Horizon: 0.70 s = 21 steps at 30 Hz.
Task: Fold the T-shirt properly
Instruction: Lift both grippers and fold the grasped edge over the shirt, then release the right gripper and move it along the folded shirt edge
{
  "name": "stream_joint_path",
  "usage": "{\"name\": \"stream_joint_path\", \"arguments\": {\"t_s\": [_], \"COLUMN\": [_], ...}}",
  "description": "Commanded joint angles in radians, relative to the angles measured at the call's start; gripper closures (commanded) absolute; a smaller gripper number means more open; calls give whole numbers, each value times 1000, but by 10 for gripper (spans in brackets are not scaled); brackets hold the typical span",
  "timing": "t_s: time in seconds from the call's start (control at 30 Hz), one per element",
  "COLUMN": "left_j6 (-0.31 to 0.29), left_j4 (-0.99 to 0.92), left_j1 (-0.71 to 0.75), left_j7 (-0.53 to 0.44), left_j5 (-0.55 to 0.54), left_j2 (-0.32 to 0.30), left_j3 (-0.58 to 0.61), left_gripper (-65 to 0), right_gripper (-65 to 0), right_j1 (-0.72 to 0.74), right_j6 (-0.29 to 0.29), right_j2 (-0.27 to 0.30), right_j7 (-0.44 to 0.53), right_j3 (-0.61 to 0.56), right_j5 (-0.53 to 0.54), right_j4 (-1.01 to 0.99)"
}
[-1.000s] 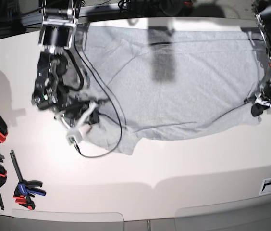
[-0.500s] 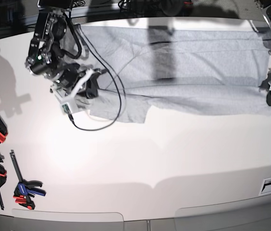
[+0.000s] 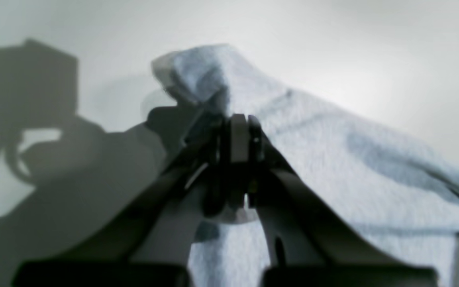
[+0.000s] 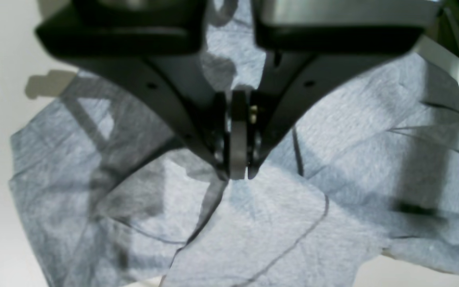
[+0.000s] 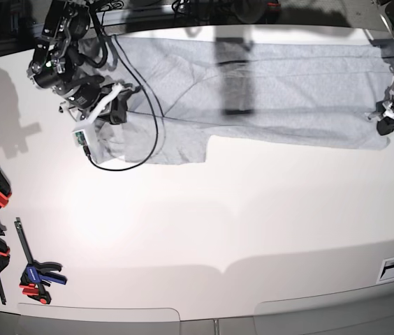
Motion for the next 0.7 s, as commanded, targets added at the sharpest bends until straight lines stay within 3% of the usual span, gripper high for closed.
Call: {"name": "stream_joint_path", "arguments": {"t_s": [0.0,0.2,0.27,0.33,0.4,0.57,0.67], "left_j6": [-10,-10,-10,-10,-10,-11,-11], "left_j4": [18,18,18,18,22,103,214], "left_j1": [-15,-15,-15,-16,-16,-15,-16], "left_j7": [-11,-8,-8,-8,-13,-16,-16], "left_j5": [-19,-16,-16,-16,-20,-60,-61], "left_j2": [-27,-27,-28,-30,-33,-45,-71], "left_j3": [-6,-6,-6,-6,-6,-6,-6], "left_gripper": [0,0,-114,-193,-199,-199,-199], "right_gripper": [0,0,0,-142,-246,-252,-252], "right_j1": [11,11,11,11,11,14,14], "right_j6": [7,6,6,6,5,5,5], "right_j2": [6,5,5,6,6,6,6], "right_j7": [21,19,19,20,21,36,107], "right_j3": [4,4,4,4,5,21,64], "right_j5": [18,18,18,18,18,18,18], "right_j4": [21,21,21,21,30,152,231]}}
